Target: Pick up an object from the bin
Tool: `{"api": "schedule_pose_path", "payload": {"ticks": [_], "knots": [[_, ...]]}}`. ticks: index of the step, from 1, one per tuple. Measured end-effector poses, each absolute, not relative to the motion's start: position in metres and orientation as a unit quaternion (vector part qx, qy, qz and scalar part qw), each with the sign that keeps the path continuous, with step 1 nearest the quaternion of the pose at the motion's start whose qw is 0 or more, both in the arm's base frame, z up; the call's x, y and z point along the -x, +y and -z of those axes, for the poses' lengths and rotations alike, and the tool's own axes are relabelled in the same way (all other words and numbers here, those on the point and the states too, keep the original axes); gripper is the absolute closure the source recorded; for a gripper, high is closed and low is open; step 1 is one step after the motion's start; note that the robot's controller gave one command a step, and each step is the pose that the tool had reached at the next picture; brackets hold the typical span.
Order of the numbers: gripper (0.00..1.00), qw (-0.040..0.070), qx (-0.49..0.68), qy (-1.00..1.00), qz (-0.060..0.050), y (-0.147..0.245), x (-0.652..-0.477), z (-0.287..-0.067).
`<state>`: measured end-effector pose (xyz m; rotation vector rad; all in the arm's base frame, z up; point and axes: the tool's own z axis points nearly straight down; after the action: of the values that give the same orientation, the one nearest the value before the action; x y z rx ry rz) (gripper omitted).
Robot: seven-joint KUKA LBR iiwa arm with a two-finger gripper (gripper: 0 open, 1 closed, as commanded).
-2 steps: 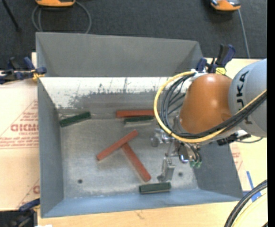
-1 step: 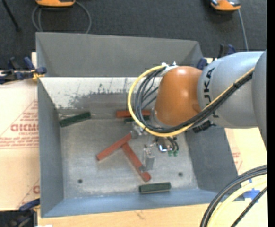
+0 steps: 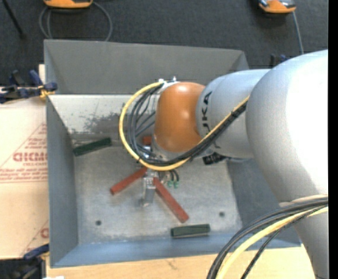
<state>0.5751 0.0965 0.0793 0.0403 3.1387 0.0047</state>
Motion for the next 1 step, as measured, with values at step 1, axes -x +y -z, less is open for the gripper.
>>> {"api": "schedule_pose_path", "payload": {"ticks": [1], "knots": [[1.00,0.002,-0.014,1.000,-0.001,0.0939,-0.5755,-0.0813]]}}
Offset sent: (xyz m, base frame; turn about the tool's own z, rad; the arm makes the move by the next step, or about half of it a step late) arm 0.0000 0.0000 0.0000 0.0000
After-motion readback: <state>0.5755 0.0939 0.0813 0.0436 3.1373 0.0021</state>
